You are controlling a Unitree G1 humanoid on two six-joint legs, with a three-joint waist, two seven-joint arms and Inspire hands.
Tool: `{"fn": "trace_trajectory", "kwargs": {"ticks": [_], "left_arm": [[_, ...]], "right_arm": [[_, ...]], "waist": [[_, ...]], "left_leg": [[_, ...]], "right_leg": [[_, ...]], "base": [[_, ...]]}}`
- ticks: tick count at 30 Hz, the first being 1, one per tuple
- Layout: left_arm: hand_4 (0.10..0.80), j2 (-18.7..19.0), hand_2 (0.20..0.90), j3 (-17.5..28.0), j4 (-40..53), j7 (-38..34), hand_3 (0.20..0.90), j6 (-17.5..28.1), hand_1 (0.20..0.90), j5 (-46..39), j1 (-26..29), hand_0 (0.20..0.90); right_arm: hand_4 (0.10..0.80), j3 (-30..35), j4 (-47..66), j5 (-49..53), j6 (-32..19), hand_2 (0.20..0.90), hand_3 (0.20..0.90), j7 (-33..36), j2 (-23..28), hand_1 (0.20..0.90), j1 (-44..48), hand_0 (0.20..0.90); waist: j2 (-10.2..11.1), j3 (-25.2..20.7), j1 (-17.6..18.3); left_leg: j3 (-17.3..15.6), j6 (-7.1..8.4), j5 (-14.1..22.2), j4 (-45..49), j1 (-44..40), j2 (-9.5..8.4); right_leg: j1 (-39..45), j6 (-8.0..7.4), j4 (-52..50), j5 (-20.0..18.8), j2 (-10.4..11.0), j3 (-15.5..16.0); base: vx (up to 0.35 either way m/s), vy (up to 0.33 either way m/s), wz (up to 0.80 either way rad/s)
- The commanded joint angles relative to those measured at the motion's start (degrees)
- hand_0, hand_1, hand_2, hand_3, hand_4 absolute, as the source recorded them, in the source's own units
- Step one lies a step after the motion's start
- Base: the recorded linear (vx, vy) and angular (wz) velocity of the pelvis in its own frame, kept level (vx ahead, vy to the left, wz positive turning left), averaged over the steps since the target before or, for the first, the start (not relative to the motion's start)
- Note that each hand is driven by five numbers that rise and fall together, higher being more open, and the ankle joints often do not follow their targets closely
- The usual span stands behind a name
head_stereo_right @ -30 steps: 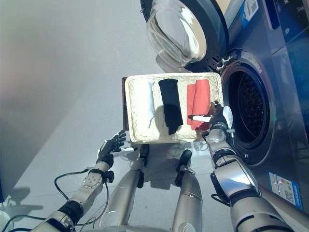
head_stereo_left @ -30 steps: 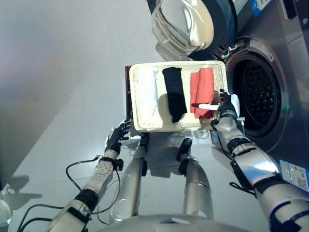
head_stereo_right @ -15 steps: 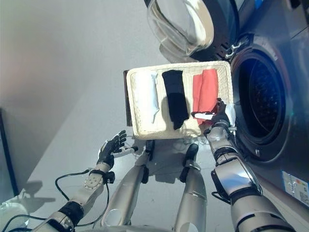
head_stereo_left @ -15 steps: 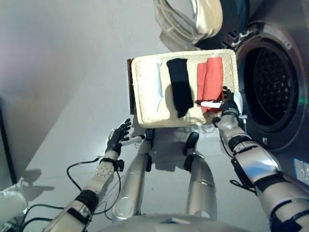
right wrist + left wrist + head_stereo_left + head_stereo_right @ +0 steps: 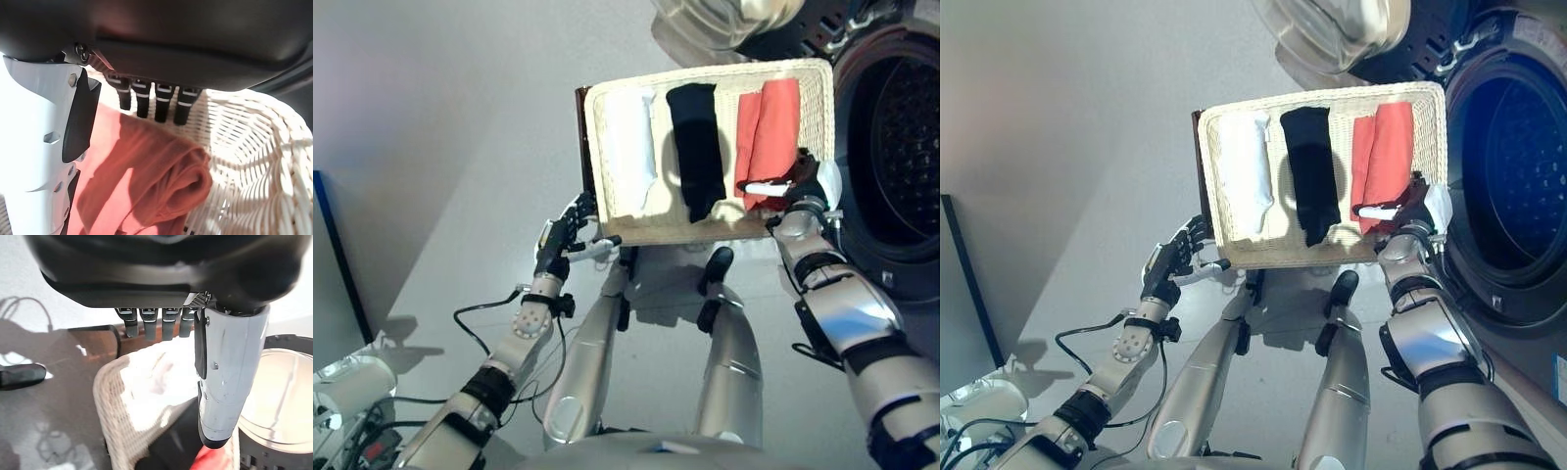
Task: Pick up the clothes and place them into the washing machine
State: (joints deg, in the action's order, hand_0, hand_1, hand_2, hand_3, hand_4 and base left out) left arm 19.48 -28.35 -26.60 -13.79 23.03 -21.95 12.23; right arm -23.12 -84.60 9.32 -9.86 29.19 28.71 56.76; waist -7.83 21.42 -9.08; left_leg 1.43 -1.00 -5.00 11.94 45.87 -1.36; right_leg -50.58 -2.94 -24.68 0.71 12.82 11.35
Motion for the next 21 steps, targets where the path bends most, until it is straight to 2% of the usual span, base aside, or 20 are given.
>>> {"fn": "trace_trajectory", "kwargs": {"ticks": [1,9,10,11,12,21], "left_arm": [[0.8,2.33,0.9,-0.59,4.71,-1.11,0.9,3.38,0.9,1.46,-1.98,0.9],[0.8,2.52,0.9,-1.71,5.12,-2.07,0.9,2.64,0.9,1.66,-1.46,0.9],[0.8,2.5,0.9,-2.25,4.95,-2.28,0.9,2.37,0.9,2.02,-1.11,0.9],[0.8,2.47,0.9,-2.43,4.74,-2.48,0.9,2.28,0.9,2.24,-1.0,0.9],[0.8,2.41,0.9,-2.48,4.8,-2.64,0.9,2.14,0.9,2.15,-1.02,0.9],[0.8,1.93,0.9,-2.83,1.86,-3.83,0.9,1.74,0.9,2.19,-0.7,0.9]], "right_arm": [[0.8,-4.61,0.55,-2.26,-0.4,0.9,0.9,1.99,5.12,0.9,4.91,0.9],[0.8,-7.69,-0.78,-6.14,1.57,0.9,0.9,2.54,6.06,0.9,9.42,0.9],[0.518,-8.74,-1.72,-7.51,2.52,0.505,0.505,2.09,6.34,0.505,10.93,0.505],[0.398,-9.19,-1.95,-8.15,2.7,0.337,0.337,2.31,6.28,0.337,11.38,0.337],[0.3,-9.43,-1.89,-8.78,2.9,0.2,0.2,2.44,6.26,0.2,11.43,0.2],[0.3,-8.93,-1.67,-9.03,3.48,0.2,0.2,2.94,4.7,0.2,10.62,0.2]], "waist": [[-2.5,-0.69,-1.67],[-3.33,0.91,-2.68],[-3.49,1.43,-2.69],[-3.5,1.62,-2.65],[-3.51,1.76,-2.67],[-3.26,2.01,-1.87]], "left_leg": [[1.5,4.0,8.23,6.85,3.31,-1.05],[2.53,4.22,7.62,7.65,7.08,-1.67],[2.69,4.3,7.34,7.78,7.83,-1.75],[2.71,4.33,7.21,7.78,8.08,-1.7],[2.71,4.33,7.11,7.77,8.12,-1.7],[2.4,4.31,6.55,6.87,7.55,-1.71]], "right_leg": [[4.29,-2.32,6.12,0.47,-0.5,-2.25],[0.7,-2.04,4.15,0.84,-0.08,-2.01],[-0.18,-1.97,3.69,0.89,-0.05,-2.0],[-0.45,-1.96,3.58,0.83,-0.08,-2.08],[-0.77,-1.91,3.33,0.81,-0.1,-2.15],[-0.48,-1.89,4.01,0.14,-0.24,-2.58]], "base": [[-0.004,-0.014,0.1],[-0.02,-0.005,0.12],[-0.028,0.014,0.15],[-0.018,0.014,0.12],[-0.006,0.017,0.1],[-0.003,0.009,0.01]]}}
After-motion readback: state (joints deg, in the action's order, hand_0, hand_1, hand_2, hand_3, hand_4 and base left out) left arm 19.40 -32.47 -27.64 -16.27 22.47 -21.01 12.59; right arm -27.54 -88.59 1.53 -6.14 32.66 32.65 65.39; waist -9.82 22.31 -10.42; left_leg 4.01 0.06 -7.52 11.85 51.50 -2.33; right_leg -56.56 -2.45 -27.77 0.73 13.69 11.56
